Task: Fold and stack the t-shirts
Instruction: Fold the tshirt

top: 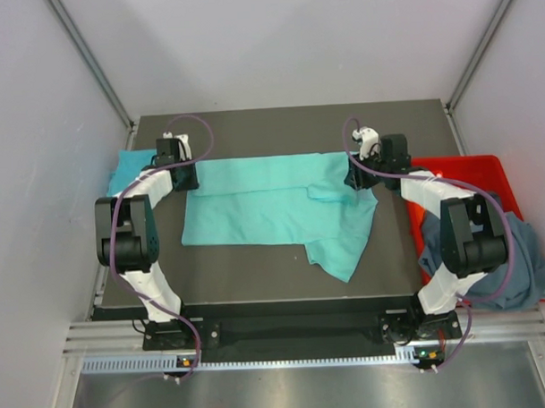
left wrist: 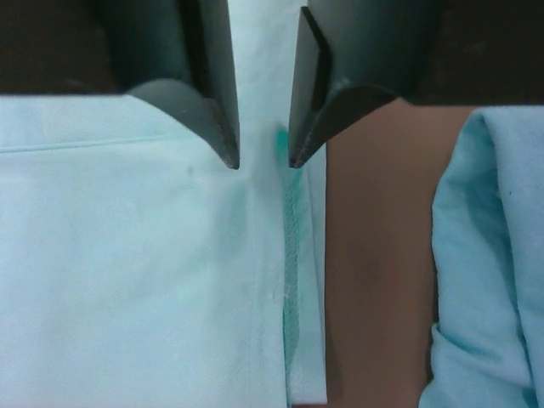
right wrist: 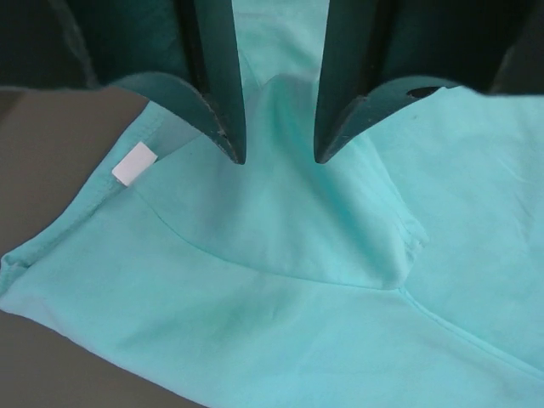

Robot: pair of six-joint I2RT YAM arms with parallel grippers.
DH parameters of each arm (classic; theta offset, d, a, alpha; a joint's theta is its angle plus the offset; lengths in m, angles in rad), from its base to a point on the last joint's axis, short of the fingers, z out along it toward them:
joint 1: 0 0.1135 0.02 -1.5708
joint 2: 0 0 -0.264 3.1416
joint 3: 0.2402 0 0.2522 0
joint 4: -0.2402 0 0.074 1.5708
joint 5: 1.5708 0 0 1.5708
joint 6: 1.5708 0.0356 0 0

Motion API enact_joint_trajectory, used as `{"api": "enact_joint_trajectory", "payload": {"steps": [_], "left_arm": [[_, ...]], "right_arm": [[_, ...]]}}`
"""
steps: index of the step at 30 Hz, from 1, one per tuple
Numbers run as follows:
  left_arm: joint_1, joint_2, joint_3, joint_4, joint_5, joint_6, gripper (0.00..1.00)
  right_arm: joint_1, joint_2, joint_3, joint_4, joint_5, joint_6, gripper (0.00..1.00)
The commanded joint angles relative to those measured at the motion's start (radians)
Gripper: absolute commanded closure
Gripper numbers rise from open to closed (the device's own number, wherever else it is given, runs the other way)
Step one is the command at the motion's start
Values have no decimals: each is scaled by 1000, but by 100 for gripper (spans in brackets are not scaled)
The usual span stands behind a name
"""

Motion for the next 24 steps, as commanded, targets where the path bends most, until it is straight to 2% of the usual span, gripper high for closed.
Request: {"api": "enact_joint_trajectory", "payload": {"steps": [1,4,5,9,12,17,24], "left_arm": [[8,-45,20,-18,-16,3,62],[8,-100,11,-21,-21,9,45],[8,-112,5,-21,-19,12,43],[8,-148,-1,26,7,14,42],[8,-96,58,34,14,4,42],[7,74,244,-58,-4,0,42],[8,165,310,-26,-49,20,40]], "right_arm": [[13,-74,43,-1,-29,-19,59],[14,-143,38,19,-7,-21,54],[13,-154,41,43,0,-21,53],[13,-89,72,45,37,-18,53],[5,15,128,39,39,34,55],[-27,157,248,30,16,112,56],[-76,241,323,33,49,128,58]]}}
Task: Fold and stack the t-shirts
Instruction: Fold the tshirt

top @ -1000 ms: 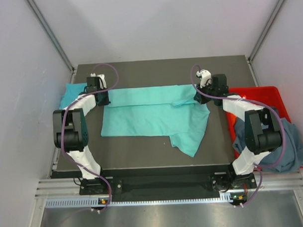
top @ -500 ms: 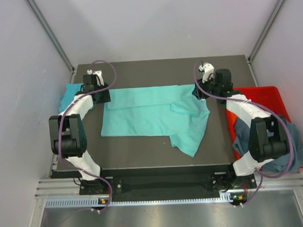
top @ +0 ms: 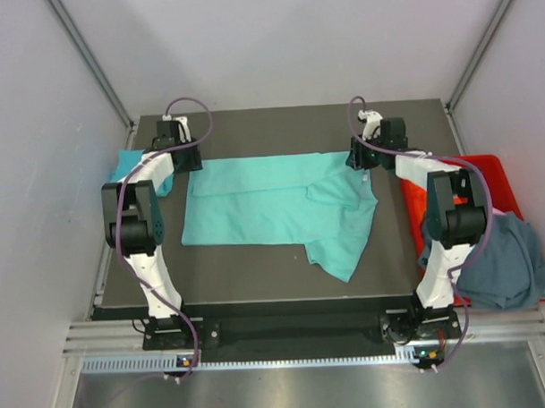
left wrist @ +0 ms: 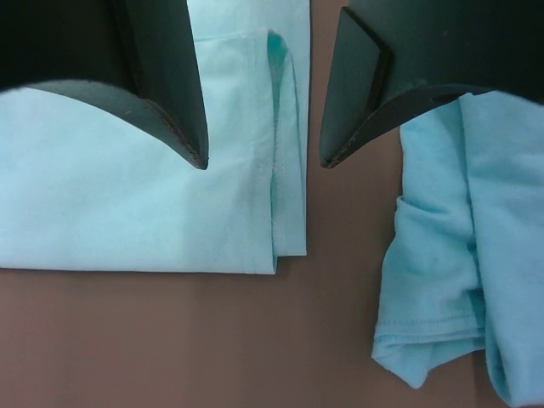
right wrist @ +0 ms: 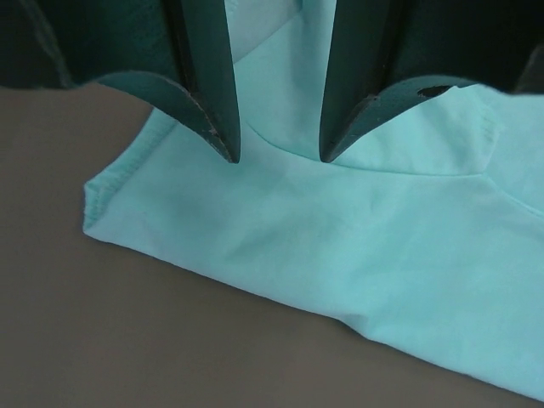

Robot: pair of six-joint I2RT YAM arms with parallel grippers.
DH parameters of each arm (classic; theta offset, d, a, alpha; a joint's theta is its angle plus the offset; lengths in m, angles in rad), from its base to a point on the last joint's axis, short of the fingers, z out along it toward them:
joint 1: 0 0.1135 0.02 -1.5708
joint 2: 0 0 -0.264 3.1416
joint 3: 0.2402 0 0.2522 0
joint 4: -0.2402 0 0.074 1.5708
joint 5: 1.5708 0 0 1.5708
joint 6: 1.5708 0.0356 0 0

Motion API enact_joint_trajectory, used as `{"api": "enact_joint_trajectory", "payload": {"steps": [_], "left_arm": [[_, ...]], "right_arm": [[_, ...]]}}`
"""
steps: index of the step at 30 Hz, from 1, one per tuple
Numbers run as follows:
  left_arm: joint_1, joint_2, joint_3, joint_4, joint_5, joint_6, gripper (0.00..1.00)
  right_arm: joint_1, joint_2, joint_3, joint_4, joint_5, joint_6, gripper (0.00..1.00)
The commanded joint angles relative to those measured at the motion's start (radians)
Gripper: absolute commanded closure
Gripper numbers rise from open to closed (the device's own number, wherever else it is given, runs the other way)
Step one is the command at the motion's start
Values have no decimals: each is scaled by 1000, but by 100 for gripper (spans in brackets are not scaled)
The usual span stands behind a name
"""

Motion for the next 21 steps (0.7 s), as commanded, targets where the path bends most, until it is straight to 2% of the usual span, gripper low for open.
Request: {"api": "enact_joint_trajectory", "payload": {"steps": [1,7,12,17,21], "left_arm": [[3,30,68,4,-25,16,40],[5,113,118,-13,-68,27,40],[6,185,177,-59,-59,19,44],[5,209,206,-81,-47,13,47],[6,215,207,-85,-39,13,50]], "right_arm": [[-34,-7,74,28,12,26,58],[-58,18,75,22,17,32,58],[-75,59,130,-28,20,65,59],[-80,128,210,-125,35,79,62],[-83,136,225,-139,106,92,63]]}}
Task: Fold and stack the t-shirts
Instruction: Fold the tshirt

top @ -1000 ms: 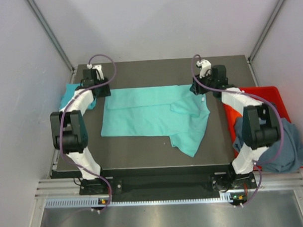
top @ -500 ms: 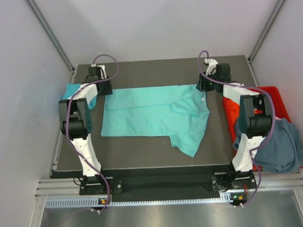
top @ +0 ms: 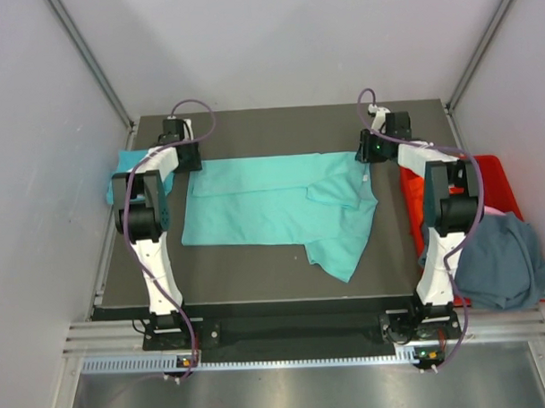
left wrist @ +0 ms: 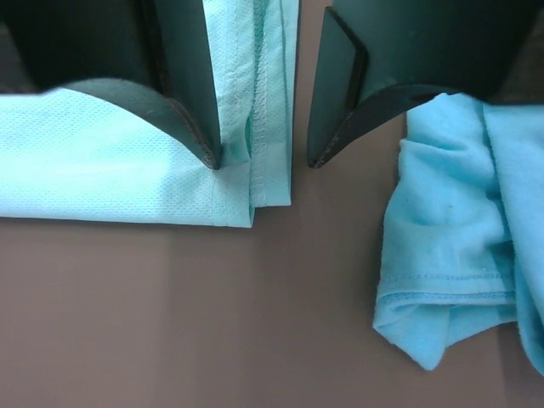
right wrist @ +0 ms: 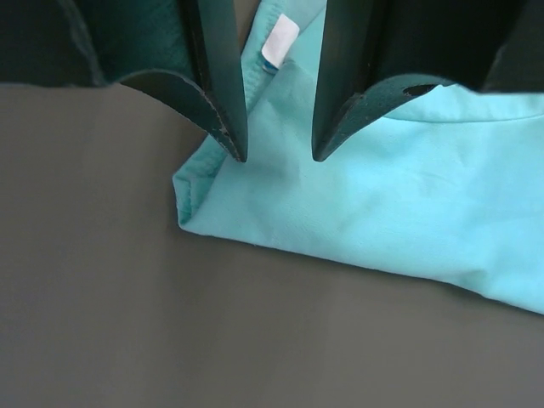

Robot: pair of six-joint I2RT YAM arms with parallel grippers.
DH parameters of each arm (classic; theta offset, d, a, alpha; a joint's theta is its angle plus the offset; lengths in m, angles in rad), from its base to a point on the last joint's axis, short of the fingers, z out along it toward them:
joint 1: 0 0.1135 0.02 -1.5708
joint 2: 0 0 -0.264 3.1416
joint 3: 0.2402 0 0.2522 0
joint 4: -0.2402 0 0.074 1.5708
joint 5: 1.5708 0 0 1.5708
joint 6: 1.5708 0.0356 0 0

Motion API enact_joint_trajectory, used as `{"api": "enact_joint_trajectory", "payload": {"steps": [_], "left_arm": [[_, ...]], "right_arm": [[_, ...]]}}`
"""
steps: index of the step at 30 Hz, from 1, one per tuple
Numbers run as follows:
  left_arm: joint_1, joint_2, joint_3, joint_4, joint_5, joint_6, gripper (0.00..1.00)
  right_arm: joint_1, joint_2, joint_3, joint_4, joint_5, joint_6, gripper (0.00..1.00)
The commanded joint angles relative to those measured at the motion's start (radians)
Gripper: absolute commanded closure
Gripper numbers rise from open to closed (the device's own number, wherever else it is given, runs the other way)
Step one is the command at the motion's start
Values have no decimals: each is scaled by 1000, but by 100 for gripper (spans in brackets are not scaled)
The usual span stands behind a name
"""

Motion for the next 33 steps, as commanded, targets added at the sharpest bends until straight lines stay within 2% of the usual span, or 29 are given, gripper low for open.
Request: {"api": "enact_joint_trajectory", "payload": {"steps": [1,3,7,11,16,20,23,24,33], "left_arm": [[5,17,35,-19,9,-4,51],[5,17,37,-21,7,-6,53],[5,19,34,-22,41,-9,63],[5,21,34,-22,41,-10,74],[5,25,35,-24,43,-10,82],[3,28,38,-24,40,-10,87],[5,31,44,-27,37,-10,95],[5,34,51,-27,32,-13,100],[3,103,150,-59,32,-27,100]], "right_arm": [[-18,-4,48,-32,68,24,64],[-17,-6,50,-39,111,25,64],[-18,0,62,-65,166,25,66],[-20,29,86,-82,173,19,69],[-20,74,141,-113,145,31,77],[-20,114,194,-142,131,33,92],[-23,125,218,-153,130,33,100],[-21,128,224,-154,128,34,100],[-44,190,367,-197,134,36,100]]}}
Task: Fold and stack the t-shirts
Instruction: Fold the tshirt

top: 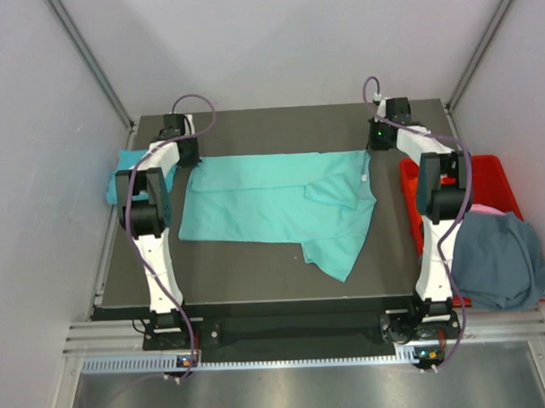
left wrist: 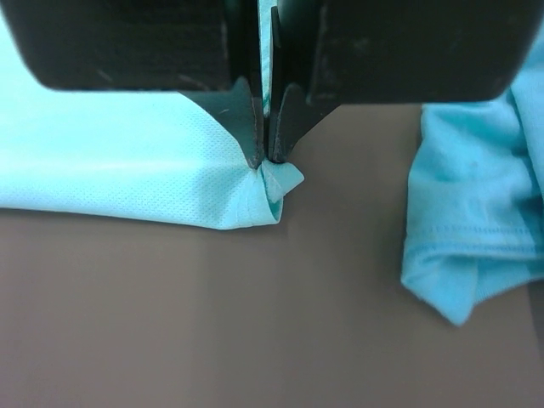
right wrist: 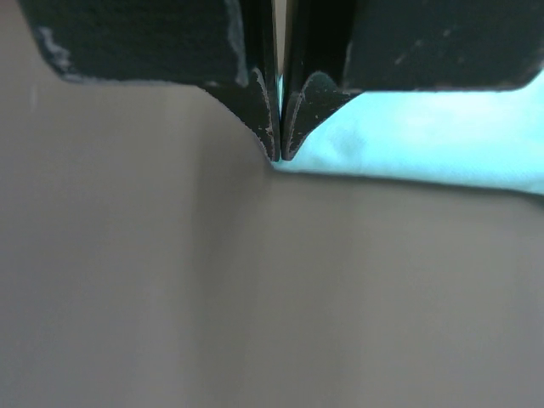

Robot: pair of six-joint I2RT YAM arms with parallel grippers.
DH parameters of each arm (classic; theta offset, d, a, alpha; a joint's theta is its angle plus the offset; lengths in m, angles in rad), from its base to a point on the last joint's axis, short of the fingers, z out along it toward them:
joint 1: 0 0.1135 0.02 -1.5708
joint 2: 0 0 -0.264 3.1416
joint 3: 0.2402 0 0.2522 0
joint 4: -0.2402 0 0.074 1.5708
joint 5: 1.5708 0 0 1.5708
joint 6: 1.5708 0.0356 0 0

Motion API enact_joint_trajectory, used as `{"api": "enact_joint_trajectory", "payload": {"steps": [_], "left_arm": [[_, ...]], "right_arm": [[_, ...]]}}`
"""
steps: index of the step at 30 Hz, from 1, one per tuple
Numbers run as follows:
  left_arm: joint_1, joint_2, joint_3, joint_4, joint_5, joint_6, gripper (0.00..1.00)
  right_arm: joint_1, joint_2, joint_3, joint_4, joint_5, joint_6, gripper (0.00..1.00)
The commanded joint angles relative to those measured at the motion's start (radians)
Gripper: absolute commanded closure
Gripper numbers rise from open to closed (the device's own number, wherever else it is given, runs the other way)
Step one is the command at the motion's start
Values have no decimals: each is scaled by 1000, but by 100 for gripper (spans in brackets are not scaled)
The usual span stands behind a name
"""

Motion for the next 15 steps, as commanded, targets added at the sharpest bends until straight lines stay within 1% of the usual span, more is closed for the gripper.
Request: {"api": "enact_joint_trajectory", "payload": {"steps": [1,5,8,9,10,11,14,15], "left_arm": [[4,48,64,-25,-15,-6,100],[4,80,124,-47,-13,-12,100],[4,86,149,-54,-7,-18,100],[3,85,147,-53,-7,-20,100],[4,80,144,-53,-5,-20,100],[4,79,143,-54,-4,-21,100],[4,71,127,-50,2,-23,100],[4,68,120,-47,4,-24,100]], "right_arm": [[-26,28,96,-15,0,13,100],[-26,60,169,-36,-6,16,100],[-25,68,185,-56,-13,33,100],[-26,65,179,-56,-11,39,98],[-25,54,171,-55,-14,45,95],[-26,52,159,-55,-20,46,84],[-26,38,131,-52,-34,57,65],[-26,40,125,-55,-43,57,62]]}}
